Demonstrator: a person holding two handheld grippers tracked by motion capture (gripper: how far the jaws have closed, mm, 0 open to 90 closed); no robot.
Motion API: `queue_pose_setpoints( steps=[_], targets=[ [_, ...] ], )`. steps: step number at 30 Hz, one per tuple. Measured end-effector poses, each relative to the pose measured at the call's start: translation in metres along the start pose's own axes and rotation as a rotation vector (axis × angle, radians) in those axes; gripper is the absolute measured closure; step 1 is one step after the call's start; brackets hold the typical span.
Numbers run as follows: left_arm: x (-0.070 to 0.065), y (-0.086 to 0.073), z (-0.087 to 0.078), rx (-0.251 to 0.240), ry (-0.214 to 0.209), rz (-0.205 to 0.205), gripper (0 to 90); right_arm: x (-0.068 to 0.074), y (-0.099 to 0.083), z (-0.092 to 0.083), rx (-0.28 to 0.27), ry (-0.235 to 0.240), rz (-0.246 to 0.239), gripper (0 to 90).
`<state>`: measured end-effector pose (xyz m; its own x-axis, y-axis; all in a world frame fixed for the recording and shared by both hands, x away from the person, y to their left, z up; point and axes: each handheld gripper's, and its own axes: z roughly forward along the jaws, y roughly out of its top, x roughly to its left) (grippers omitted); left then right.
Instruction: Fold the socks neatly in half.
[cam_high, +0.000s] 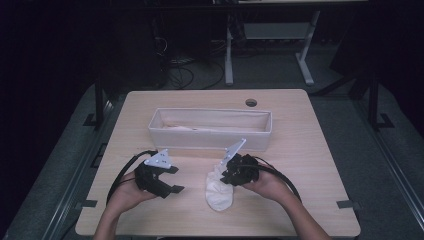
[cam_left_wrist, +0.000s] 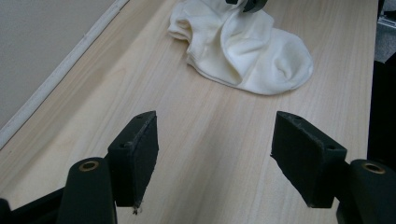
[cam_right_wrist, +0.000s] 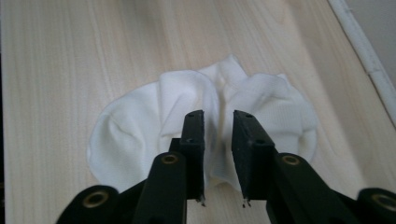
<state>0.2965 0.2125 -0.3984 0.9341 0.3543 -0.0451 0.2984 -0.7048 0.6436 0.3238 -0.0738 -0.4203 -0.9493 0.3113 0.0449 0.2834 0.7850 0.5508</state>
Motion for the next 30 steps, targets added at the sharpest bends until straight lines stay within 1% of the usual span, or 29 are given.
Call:
queue_pose_setpoints(
  steps=[2,4,6,8,11,13,16,18,20,22,28,30],
  targets=[
    [0.0002,-0.0003,-0.0002,0.001,0.001,0.001,31.6,0.0007,0.0006,0.0012,0.002,-0.002,-0.009,75.0],
    [0.0006,-0.0006,-0.0006,0.001,-0.001,0.002,31.6,0.0013,0.0012,0.0019,0.002,-0.010,-0.013,72.7],
    [0.0009,-0.0006,-0.0012,0.004,0.000,0.004,31.6,0.0006,0.0017,0.0022,-0.004,-0.007,-0.017,73.2],
    [0.0009,-0.0007,-0.0015,0.001,-0.001,0.004,31.7,0.0006,0.0017,0.0034,0.003,-0.010,-0.018,75.0],
    [0.0009,-0.0007,-0.0014,0.003,-0.001,0.003,31.7,0.0002,0.0009,0.0056,0.015,-0.002,-0.017,81.5],
    [0.0010,-0.0010,-0.0013,0.003,-0.001,0.002,31.6,0.0003,0.0010,0.0058,0.015,-0.004,-0.021,83.3],
    [0.0012,-0.0011,-0.0010,0.004,-0.002,0.001,31.7,0.0011,0.0018,0.0038,0.003,-0.007,-0.030,83.7],
    [0.0013,-0.0010,-0.0009,0.004,-0.002,0.002,31.7,0.0012,0.0018,0.0025,-0.003,-0.005,-0.031,82.1],
    [0.0013,-0.0009,-0.0009,0.005,-0.002,0.003,31.7,-0.0002,0.0015,0.0028,-0.003,-0.001,-0.017,72.9],
    [0.0012,-0.0008,-0.0009,0.004,-0.002,0.001,31.7,-0.0001,0.0016,0.0039,-0.001,-0.005,-0.023,70.7],
    [0.0015,-0.0011,-0.0007,0.003,-0.002,-0.001,31.7,0.0012,0.0051,0.0069,-0.006,-0.002,-0.037,71.0],
    [0.0016,-0.0012,-0.0007,0.003,-0.003,-0.001,31.6,0.0016,0.0063,0.0086,-0.001,-0.002,-0.041,72.9]
  ],
)
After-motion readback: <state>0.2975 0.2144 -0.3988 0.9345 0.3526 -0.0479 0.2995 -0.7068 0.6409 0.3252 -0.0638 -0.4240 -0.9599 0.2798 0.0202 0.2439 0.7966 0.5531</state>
